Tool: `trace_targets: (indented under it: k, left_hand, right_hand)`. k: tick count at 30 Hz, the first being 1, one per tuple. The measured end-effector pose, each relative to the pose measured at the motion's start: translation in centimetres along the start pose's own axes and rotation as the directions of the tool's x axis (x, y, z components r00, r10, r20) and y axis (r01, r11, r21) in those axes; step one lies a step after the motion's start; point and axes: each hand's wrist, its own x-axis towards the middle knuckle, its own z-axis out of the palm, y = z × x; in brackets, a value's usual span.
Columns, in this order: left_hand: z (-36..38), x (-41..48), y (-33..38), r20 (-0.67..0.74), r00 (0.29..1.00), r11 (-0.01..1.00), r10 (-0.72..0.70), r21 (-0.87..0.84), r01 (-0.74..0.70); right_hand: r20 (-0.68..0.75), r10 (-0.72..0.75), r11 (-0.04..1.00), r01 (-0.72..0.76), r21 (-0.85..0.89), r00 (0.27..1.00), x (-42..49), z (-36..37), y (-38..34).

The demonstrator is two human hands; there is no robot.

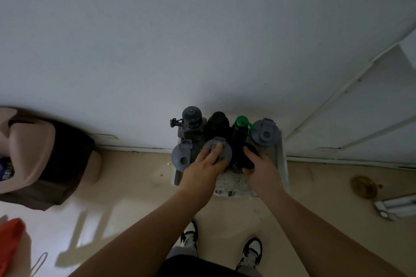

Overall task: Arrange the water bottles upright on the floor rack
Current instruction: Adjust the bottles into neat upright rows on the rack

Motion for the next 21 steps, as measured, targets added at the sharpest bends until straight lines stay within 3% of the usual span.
trace_targets:
  k: [12,16,21]
  left_hand:
    - [-1.1,0.3,0.2,-0.038,0.998,0.999,0.042,0.010,-0.041]
    - [-2.7,0.5,1.0,-0.013,1.000,0.998,0.025,0.055,-0.025]
    - [-5.8,0.5,2.1,-0.103,0.993,0.999,0.054,0.012,-0.053]
  right_hand:
    - [-0.075,0.035,0.999,-0.035,0.006,0.997,-1.5,-0.1,-1.7]
    - [-0.103,0.074,0.984,-0.055,0.172,0.992,-3.0,-2.1,-2.6]
    - [-0.132,0.094,0.958,-0.054,0.280,0.987,-3.8,-6.4,-4.5]
